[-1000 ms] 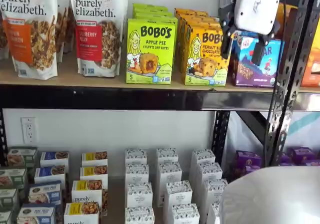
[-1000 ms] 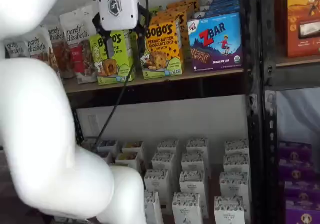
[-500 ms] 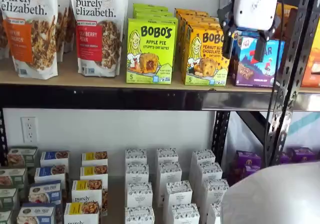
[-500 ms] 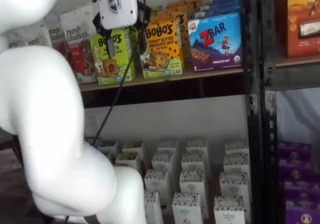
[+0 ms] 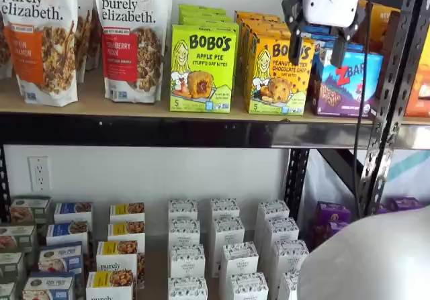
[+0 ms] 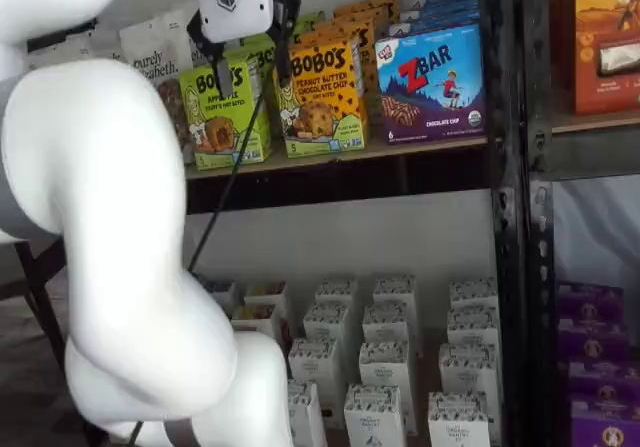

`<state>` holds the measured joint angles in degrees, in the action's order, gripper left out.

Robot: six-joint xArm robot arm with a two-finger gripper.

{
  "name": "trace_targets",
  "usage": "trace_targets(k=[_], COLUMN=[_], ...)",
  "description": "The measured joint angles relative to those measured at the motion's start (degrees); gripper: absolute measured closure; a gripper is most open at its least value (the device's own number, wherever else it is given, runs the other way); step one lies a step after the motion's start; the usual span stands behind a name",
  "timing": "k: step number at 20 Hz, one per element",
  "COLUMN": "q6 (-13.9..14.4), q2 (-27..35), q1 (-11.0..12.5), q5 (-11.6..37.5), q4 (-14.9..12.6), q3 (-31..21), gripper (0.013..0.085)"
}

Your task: Pick up the orange box on the top shelf, the fifth box from the left

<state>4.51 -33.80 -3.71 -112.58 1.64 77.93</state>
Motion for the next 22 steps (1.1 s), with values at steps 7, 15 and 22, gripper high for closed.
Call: trace_targets(k=[7,15,22], q6=[0.9,0.8,0.7], q2=[4.3,11.3,19.2], q1=[-0.9,-0.9,-1.0], q5=[1.2,3.1,2.7], q4=[-0.1,-0.1,-0.7], q3=[3.7,10.0,17.4], gripper=[0.0130,0.0130,0.0130])
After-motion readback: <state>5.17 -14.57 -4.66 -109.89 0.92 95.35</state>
